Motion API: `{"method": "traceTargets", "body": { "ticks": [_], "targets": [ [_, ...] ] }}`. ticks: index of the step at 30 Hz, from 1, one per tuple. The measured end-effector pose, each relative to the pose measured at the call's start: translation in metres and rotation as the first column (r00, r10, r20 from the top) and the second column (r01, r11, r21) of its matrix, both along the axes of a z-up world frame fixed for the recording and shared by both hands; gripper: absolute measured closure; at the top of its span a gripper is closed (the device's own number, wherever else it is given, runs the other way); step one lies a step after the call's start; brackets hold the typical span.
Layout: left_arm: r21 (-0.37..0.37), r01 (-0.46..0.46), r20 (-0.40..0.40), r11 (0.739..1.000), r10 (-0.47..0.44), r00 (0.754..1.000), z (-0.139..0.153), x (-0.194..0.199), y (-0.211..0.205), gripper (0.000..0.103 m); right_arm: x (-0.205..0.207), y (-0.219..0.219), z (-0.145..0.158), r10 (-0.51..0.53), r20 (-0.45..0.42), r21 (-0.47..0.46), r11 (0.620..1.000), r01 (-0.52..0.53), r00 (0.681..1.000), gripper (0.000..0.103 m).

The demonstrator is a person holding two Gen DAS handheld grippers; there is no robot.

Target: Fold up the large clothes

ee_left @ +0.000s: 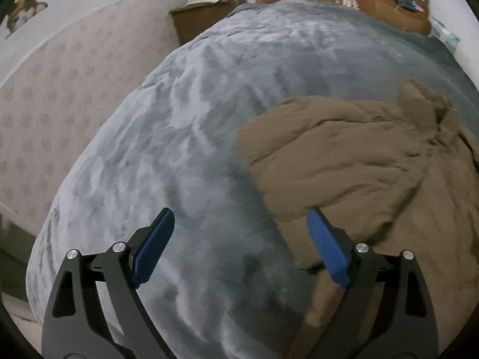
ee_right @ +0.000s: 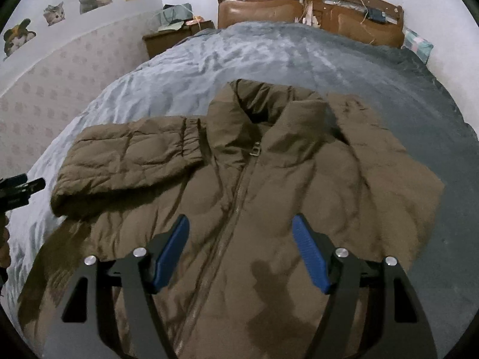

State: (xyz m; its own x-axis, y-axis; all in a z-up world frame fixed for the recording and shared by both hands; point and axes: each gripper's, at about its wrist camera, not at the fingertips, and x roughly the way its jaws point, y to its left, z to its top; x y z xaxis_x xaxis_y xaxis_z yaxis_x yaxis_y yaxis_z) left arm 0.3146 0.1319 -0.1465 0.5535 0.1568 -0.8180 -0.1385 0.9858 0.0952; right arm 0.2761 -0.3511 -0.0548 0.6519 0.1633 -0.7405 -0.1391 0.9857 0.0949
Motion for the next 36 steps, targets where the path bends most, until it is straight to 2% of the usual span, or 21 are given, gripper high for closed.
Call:
{"method": "traceTargets", "body": {
  "ticks": [4,11,18,20,22,23,27,31,35,36],
  "targets": [
    [-0.029,-0.013,-0.02,1.0,0.012,1.0,-0.014,0.013,0.016,0.013,0.03,0.02,-0.01,0.03,-0.003,0.031,0.999,-0.029,1.0,0.031],
    [-0.009,-0.011,-0.021,1.0,0.011,1.0,-0.025,0.038,0.03,0.017,0.075,0.056,-0.031,0.116,-0.026,0.053,0.992,-0.114,0.993,0.031],
    [-0.042,-0.004,-0.047,0.999,0.002,0.999,-0.043,0.061,0.039,0.018,0.114,0.066,-0.057,0.145,-0.104,0.171,0.977,-0.126,0.984,0.032],
    [-0.024,0.007,-0.051,1.0,-0.008,0.999,-0.048,0.067,0.036,0.018,0.119,0.069,-0.062,0.153,-0.112,0.178,0.975,-0.132,0.982,0.038],
    [-0.004,0.016,-0.051,1.0,-0.016,0.999,-0.051,0.068,0.032,0.018,0.122,0.077,-0.064,0.166,-0.113,0.162,0.976,-0.146,0.98,0.056],
    [0.004,0.016,-0.052,1.0,-0.016,0.998,-0.052,0.07,0.031,0.018,0.122,0.08,-0.063,0.168,-0.11,0.145,0.978,-0.152,0.98,0.06],
    [0.018,0.011,-0.057,1.0,-0.01,0.998,-0.054,0.073,0.026,0.017,0.121,0.084,-0.063,0.192,-0.115,0.139,0.975,-0.175,0.975,0.089],
    [0.036,0.0,-0.056,0.999,0.002,0.998,-0.047,0.069,0.025,0.017,0.106,0.085,-0.051,0.193,-0.078,0.039,0.981,-0.19,0.978,0.093],
    [0.027,0.0,-0.023,1.0,0.001,1.0,-0.032,0.061,0.016,0.017,0.079,0.061,-0.034,0.122,-0.032,-0.095,0.988,-0.125,0.992,0.093],
    [0.025,0.004,-0.021,1.0,-0.003,1.0,-0.029,0.061,0.014,0.017,0.067,0.047,-0.028,0.08,-0.017,-0.14,0.987,-0.081,0.997,0.093]
  ]
}}
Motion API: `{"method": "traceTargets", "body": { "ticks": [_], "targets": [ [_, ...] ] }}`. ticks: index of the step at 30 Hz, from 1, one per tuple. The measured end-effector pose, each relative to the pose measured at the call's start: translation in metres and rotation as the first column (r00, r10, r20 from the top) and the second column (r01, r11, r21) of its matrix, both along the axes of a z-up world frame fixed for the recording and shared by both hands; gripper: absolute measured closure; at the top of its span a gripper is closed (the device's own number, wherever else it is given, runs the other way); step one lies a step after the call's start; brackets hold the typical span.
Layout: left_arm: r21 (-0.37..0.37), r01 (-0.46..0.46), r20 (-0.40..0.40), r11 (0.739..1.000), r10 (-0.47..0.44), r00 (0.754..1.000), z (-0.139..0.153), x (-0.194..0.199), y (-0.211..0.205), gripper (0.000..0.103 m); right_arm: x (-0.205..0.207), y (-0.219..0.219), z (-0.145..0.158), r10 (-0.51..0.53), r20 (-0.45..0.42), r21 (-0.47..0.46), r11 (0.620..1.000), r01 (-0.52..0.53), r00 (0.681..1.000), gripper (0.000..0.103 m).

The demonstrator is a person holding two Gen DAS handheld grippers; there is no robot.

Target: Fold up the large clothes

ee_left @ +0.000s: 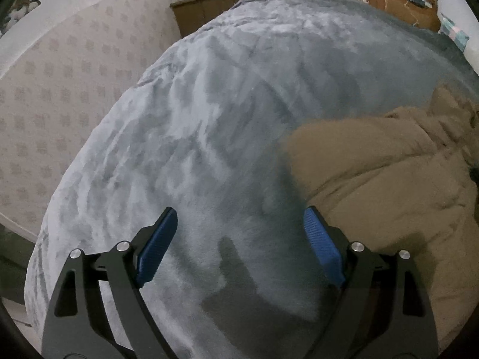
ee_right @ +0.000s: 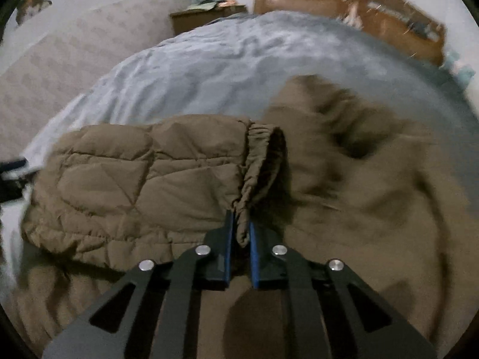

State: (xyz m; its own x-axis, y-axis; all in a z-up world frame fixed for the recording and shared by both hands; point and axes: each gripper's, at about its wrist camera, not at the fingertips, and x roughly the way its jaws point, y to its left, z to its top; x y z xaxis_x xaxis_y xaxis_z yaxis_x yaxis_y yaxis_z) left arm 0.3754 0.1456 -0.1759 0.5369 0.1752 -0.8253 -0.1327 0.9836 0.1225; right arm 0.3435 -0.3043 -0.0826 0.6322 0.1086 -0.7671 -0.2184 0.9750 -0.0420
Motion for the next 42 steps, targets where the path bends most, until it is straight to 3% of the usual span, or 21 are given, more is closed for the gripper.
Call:
{"method": "traceTargets", "body": {
  "ticks": [5,7,9,17,19,20,22,24,27,31,32,33,34,36,42],
  "targets": [
    [-0.012,0.028,0.015,1.0,-0.028,1.0,0.011,-0.002,-0.019,0.017,-0.032,-0.056,0.006,-0.126,-0.032,-0.152,0.981,0.119,0.992,0.093],
    [-0.023,0.042,0.018,0.999,-0.042,0.999,0.013,-0.003,-0.028,0.017,-0.046,-0.078,0.004,-0.173,-0.022,-0.244,0.956,0.163,0.985,0.093],
    [-0.027,0.065,0.02,0.998,-0.064,0.998,0.016,-0.004,-0.04,0.017,-0.052,-0.1,0.002,-0.217,-0.021,-0.28,0.939,0.203,0.976,0.093],
    [-0.001,0.151,0.022,0.989,-0.151,0.988,0.033,0.001,-0.084,0.017,-0.041,-0.163,-0.004,-0.28,-0.139,-0.161,0.953,0.257,0.95,0.091],
    [0.016,0.165,0.022,0.986,-0.165,0.986,0.036,0.003,-0.094,0.017,-0.04,-0.166,0.001,-0.274,-0.155,-0.13,0.958,0.256,0.949,0.084],
    [0.019,0.177,0.021,0.984,-0.177,0.984,0.037,0.003,-0.1,0.017,-0.04,-0.169,0.006,-0.266,-0.142,-0.109,0.962,0.252,0.954,0.083],
    [0.018,0.192,0.022,0.981,-0.192,0.981,0.038,0.005,-0.11,0.017,-0.046,-0.169,0.022,-0.252,-0.104,-0.08,0.966,0.244,0.962,0.072],
    [0.009,0.2,0.021,0.98,-0.2,0.98,0.04,0.005,-0.118,0.017,-0.052,-0.166,0.038,-0.24,-0.058,-0.057,0.97,0.237,0.969,0.07],
    [-0.013,0.22,0.009,0.975,-0.22,0.976,0.038,0.009,-0.132,0.017,-0.05,-0.154,0.056,-0.241,0.022,-0.084,0.967,0.242,0.97,0.061],
    [0.004,0.255,-0.003,0.967,-0.255,0.967,0.035,0.01,-0.151,0.017,-0.04,-0.139,0.047,-0.19,-0.024,-0.06,0.98,0.189,0.981,0.064],
    [0.001,0.266,-0.014,0.964,-0.266,0.964,0.031,0.013,-0.157,0.017,-0.031,-0.134,0.036,-0.165,-0.054,-0.071,0.984,0.161,0.985,0.068],
    [-0.001,0.269,-0.034,0.963,-0.269,0.962,0.024,0.018,-0.161,0.017,-0.023,-0.13,0.025,-0.159,-0.084,-0.093,0.984,0.151,0.984,0.081],
    [0.0,0.266,-0.057,0.964,-0.266,0.962,0.019,0.022,-0.163,0.023,-0.02,-0.13,0.015,-0.156,-0.108,-0.101,0.984,0.145,0.982,0.087],
    [-0.01,0.276,-0.096,0.961,-0.276,0.956,0.007,0.027,-0.168,0.036,-0.012,-0.128,-0.005,-0.151,-0.152,-0.109,0.985,0.135,0.977,0.087],
    [0.03,0.296,-0.145,0.955,-0.289,0.946,-0.018,0.03,-0.176,0.037,-0.003,-0.13,-0.031,-0.15,-0.198,-0.131,0.983,0.125,0.969,0.088]
  ]
}}
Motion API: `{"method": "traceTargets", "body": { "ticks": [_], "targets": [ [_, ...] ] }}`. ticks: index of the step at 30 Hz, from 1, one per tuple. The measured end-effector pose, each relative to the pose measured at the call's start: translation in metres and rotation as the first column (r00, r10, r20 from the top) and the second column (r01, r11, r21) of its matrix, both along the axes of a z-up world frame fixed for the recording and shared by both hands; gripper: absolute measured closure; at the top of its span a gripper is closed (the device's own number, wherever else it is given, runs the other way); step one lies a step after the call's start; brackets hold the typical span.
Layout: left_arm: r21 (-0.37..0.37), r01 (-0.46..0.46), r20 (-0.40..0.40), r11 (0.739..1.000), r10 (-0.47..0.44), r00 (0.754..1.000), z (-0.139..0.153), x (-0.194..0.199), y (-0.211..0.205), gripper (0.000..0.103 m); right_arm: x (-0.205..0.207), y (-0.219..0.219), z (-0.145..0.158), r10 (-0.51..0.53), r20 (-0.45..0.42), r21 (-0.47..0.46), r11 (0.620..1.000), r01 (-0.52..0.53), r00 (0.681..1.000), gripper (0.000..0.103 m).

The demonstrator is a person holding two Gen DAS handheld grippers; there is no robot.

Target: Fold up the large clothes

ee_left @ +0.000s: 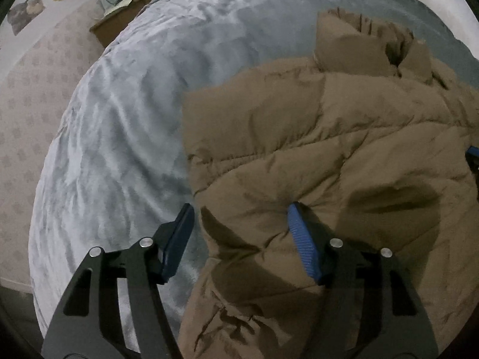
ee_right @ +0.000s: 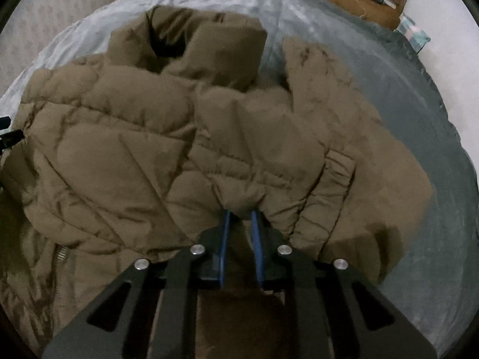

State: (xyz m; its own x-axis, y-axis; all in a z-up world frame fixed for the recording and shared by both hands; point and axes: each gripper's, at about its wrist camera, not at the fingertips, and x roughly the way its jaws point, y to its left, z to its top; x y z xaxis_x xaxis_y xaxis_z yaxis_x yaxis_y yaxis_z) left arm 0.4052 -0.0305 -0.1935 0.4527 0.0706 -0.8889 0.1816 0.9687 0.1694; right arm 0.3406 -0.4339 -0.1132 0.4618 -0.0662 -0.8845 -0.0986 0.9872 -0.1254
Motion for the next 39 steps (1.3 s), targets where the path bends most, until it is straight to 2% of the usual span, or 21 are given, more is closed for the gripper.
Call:
{"method": "traceTargets", "body": {
  "ticks": [2,4,5,7,11,15,19,23,24,26,27,28,34,39],
  "targets": [
    [0.023,-0.009,0.011,1.0,0.009,1.0,0.001,-0.001,0.0,0.03,0.001,-0.004,0.007,-0.006,-0.004,0.03,1.0,0.006,1.0,0.087],
    [0.039,-0.012,0.033,0.999,0.011,0.999,0.007,-0.004,0.0,0.016,0.001,-0.017,0.021,-0.021,0.006,0.105,0.994,0.02,1.0,0.083],
    [0.033,-0.008,0.05,0.999,0.006,0.999,0.012,-0.006,0.001,0.015,0.003,-0.025,0.032,-0.04,0.024,0.127,0.991,0.037,0.999,0.08],
    [0.024,-0.007,0.069,1.0,0.005,0.998,0.02,-0.007,0.004,0.012,0.01,-0.032,0.042,-0.063,0.052,0.124,0.991,0.056,0.997,0.065],
    [0.019,-0.021,0.1,1.0,0.019,0.995,0.032,-0.007,0.01,0.009,0.037,-0.047,0.062,-0.103,0.083,0.049,0.994,0.099,0.991,0.061],
    [-0.015,-0.037,0.093,0.999,0.038,0.995,0.029,-0.003,0.019,0.008,0.067,-0.046,0.059,-0.106,0.066,-0.002,0.994,0.107,0.992,0.061],
    [-0.009,-0.042,0.083,0.999,0.043,0.996,0.025,0.0,0.019,0.008,0.097,-0.045,0.043,-0.112,0.011,-0.017,0.993,0.113,0.994,0.061],
    [-0.039,-0.056,0.055,0.998,0.058,0.997,0.023,-0.006,0.028,0.008,0.117,-0.043,0.011,-0.138,-0.062,-0.056,0.989,0.135,0.988,0.061],
    [-0.038,-0.058,0.051,0.998,0.06,0.997,0.023,-0.007,0.029,0.008,0.122,-0.045,0.002,-0.149,-0.087,-0.055,0.988,0.145,0.985,0.062],
    [-0.022,-0.057,0.053,0.998,0.059,0.997,0.025,-0.009,0.028,0.008,0.123,-0.05,-0.002,-0.162,-0.091,-0.067,0.986,0.156,0.983,0.074],
    [-0.017,-0.056,0.055,0.998,0.057,0.997,0.025,-0.011,0.028,0.008,0.122,-0.054,0.001,-0.17,-0.08,-0.074,0.984,0.164,0.982,0.087],
    [-0.013,-0.051,0.056,0.999,0.052,0.997,0.026,-0.014,0.027,0.008,0.12,-0.06,0.006,-0.181,-0.067,-0.072,0.982,0.176,0.981,0.094],
    [-0.007,-0.036,0.058,0.999,0.036,0.998,0.03,-0.03,0.028,0.008,0.073,-0.106,0.039,-0.21,0.006,-0.156,0.966,0.209,0.978,0.095],
    [0.011,-0.015,0.06,1.0,0.014,0.998,0.029,-0.041,0.016,0.008,0.017,-0.141,0.051,-0.194,-0.004,-0.239,0.953,0.187,0.981,0.095]
  ]
}}
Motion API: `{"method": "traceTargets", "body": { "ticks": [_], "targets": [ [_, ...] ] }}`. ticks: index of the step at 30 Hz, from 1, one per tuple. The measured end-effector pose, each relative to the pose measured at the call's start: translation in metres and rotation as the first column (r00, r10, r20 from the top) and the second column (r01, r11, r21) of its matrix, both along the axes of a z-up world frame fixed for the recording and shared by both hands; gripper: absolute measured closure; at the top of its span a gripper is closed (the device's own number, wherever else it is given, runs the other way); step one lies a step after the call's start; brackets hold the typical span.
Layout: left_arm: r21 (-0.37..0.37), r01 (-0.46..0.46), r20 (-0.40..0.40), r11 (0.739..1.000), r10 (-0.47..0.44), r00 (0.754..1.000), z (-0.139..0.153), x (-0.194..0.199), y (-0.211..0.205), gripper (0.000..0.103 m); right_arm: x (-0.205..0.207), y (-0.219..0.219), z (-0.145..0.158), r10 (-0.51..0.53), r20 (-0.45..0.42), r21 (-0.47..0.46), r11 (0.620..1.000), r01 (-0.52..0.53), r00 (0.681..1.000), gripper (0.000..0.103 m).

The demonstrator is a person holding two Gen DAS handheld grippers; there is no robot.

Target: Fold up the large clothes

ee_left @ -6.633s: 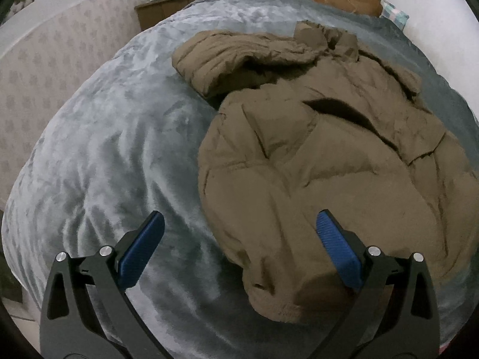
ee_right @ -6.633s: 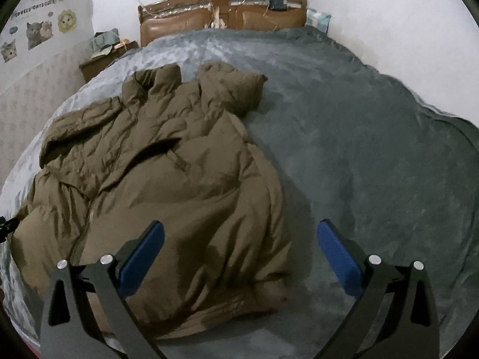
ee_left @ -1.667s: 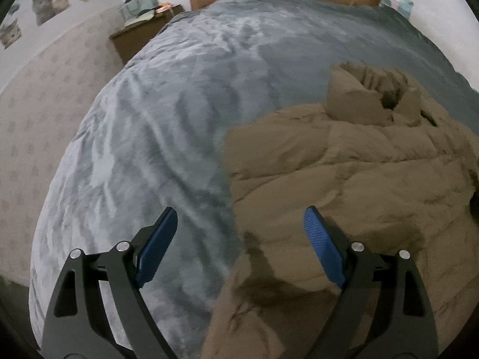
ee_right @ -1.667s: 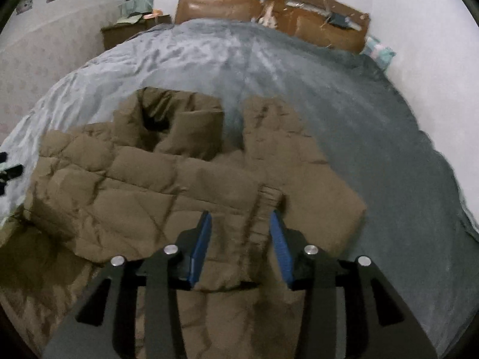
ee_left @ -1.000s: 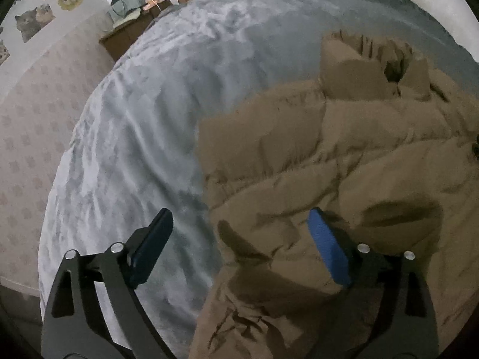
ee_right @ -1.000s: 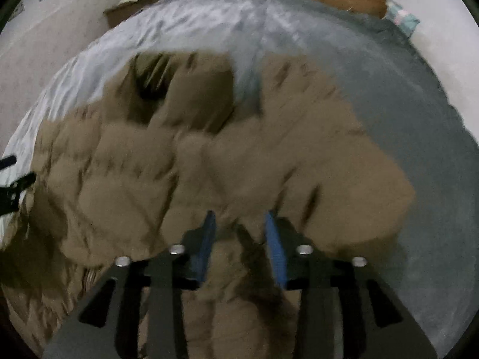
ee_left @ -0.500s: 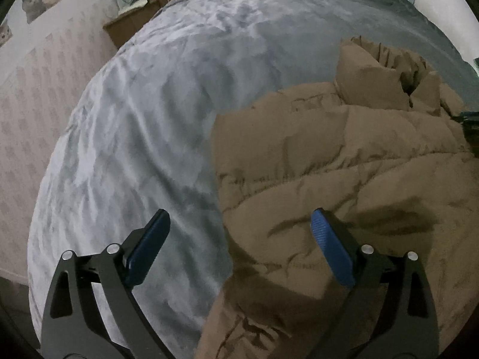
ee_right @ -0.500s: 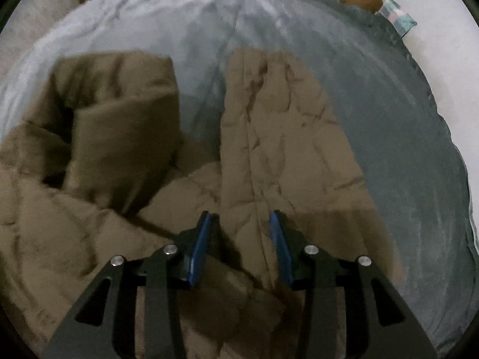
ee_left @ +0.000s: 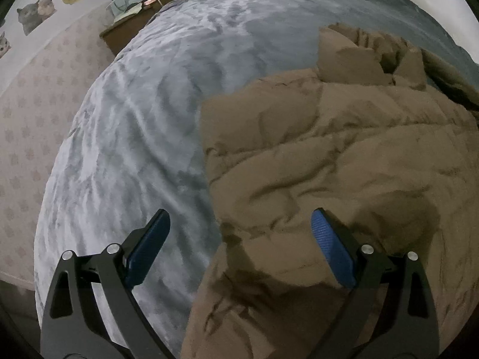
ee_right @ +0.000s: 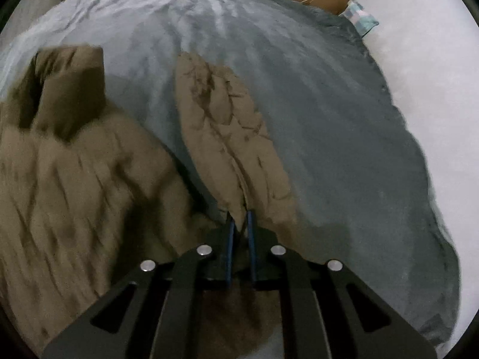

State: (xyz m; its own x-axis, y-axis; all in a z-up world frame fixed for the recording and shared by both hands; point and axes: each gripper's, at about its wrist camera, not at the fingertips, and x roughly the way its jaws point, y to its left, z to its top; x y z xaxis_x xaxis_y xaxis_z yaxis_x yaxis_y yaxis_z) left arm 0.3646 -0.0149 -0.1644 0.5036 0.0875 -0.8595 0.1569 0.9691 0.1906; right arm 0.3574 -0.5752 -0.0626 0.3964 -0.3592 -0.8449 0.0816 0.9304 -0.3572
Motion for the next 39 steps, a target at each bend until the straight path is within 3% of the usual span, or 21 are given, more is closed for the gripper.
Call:
{"method": "traceTargets", "body": {
  "ticks": [6,9,14,19,23,24,27,33,39],
  "targets": [
    [0.024,0.005,0.01,1.0,-0.006,1.0,0.004,-0.008,-0.004,0.008,-0.04,-0.046,-0.009,-0.073,-0.051,0.084,0.993,0.077,0.996,0.091],
    [0.026,0.006,0.011,1.0,-0.007,1.0,0.003,-0.003,-0.007,0.008,-0.039,-0.051,0.0,-0.077,-0.022,0.111,0.991,0.079,0.997,0.053],
    [0.034,-0.003,-0.003,0.999,0.003,1.0,0.004,0.007,-0.002,0.008,-0.004,-0.029,0.008,-0.016,0.013,0.112,0.994,0.014,1.0,0.044],
    [0.027,-0.009,-0.023,1.0,0.01,1.0,0.001,0.017,0.003,0.008,0.045,0.004,-0.007,0.047,-0.011,0.084,0.995,-0.046,0.999,0.044],
    [0.031,-0.012,-0.027,0.999,0.013,1.0,-0.005,0.026,0.002,0.008,0.075,0.012,-0.039,0.026,-0.069,0.036,0.999,-0.023,0.997,0.045],
    [0.028,-0.014,-0.028,1.0,0.015,1.0,-0.004,0.025,0.004,0.008,0.078,0.011,-0.043,0.017,-0.078,0.049,0.999,-0.013,0.997,0.049],
    [0.016,-0.018,-0.039,1.0,0.019,0.999,-0.006,0.028,0.011,0.008,0.073,-0.003,-0.048,-0.013,-0.087,0.118,0.993,0.023,0.996,0.084],
    [0.01,-0.031,-0.032,0.999,0.031,0.999,-0.011,0.037,0.009,0.008,0.052,-0.012,-0.016,-0.017,0.04,0.186,0.982,0.009,0.999,0.092],
    [-0.003,-0.023,-0.014,1.0,0.023,1.0,0.004,0.018,0.015,0.008,0.014,0.014,0.033,0.042,0.181,0.257,0.962,-0.088,0.983,0.092]
  ]
}}
